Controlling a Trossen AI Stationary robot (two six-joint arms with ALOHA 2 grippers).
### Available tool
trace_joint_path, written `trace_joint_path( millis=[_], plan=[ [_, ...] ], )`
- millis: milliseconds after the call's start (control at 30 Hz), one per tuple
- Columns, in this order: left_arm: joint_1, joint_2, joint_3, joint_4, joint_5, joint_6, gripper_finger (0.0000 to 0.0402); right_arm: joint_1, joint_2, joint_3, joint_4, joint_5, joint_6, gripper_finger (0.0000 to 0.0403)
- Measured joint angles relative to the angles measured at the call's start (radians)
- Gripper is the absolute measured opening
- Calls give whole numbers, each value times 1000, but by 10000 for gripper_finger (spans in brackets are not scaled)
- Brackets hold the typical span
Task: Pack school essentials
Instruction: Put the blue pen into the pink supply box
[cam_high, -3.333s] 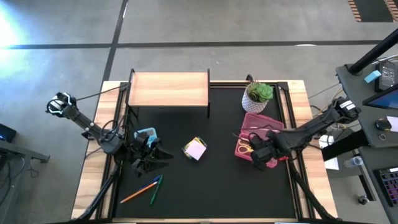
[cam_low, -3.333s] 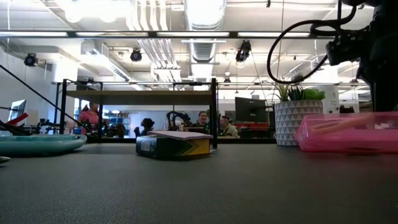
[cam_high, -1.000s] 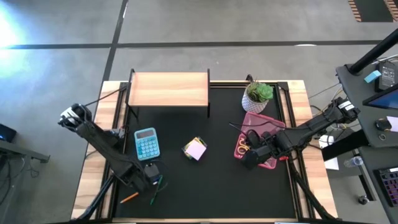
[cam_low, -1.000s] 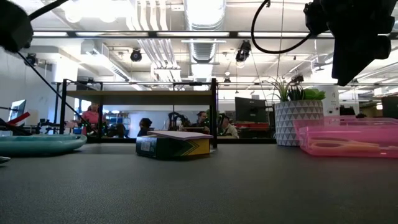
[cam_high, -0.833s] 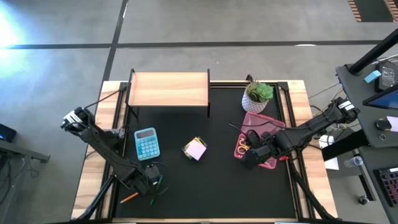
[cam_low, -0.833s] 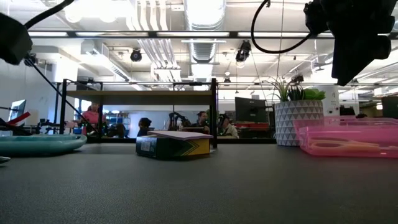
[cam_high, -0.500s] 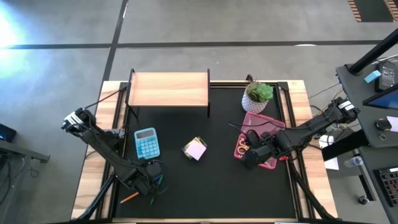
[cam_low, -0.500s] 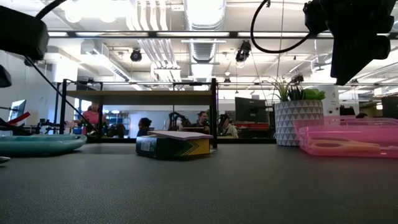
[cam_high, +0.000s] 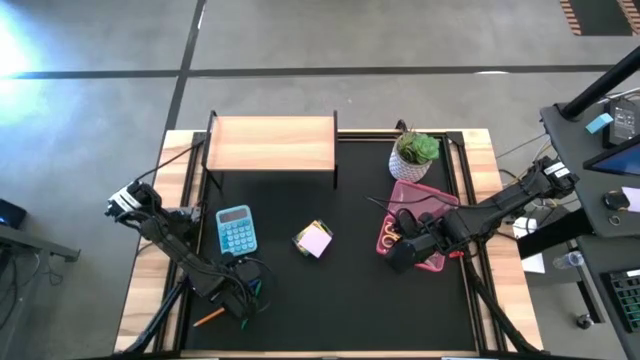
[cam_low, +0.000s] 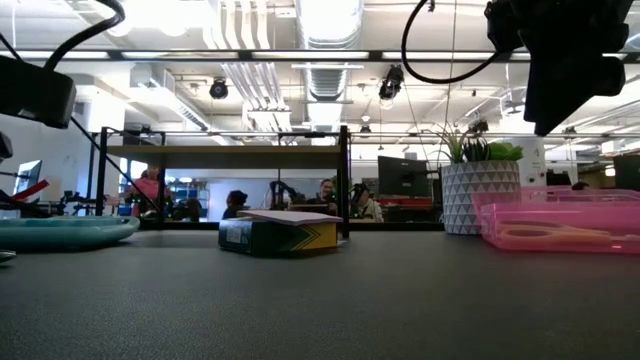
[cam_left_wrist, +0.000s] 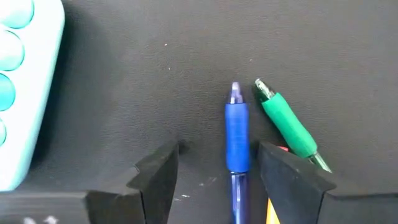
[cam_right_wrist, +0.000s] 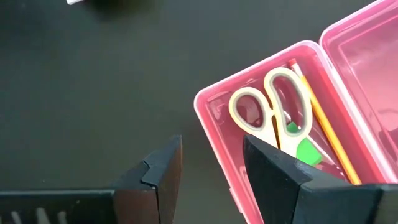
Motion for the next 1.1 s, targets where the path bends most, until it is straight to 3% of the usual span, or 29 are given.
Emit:
trace_joint_path(
  millis=[167,500,600,867,1100],
  plan=[
    [0,1,5,2,-4,8,183,0,0,0,0,1,1,160],
    [0,3,10,3,-9,9,41,0,0,0,0,2,2,160],
    [0,3,10,-2,-10,10,15,0,0,0,0,2,2,160],
    [1,-53,3,-20,-10,10,22,0,0,0,1,2,-3,160],
    [15,-185,11,-9,-114,9,23,0,0,0,28,10,-19,160]
  ],
)
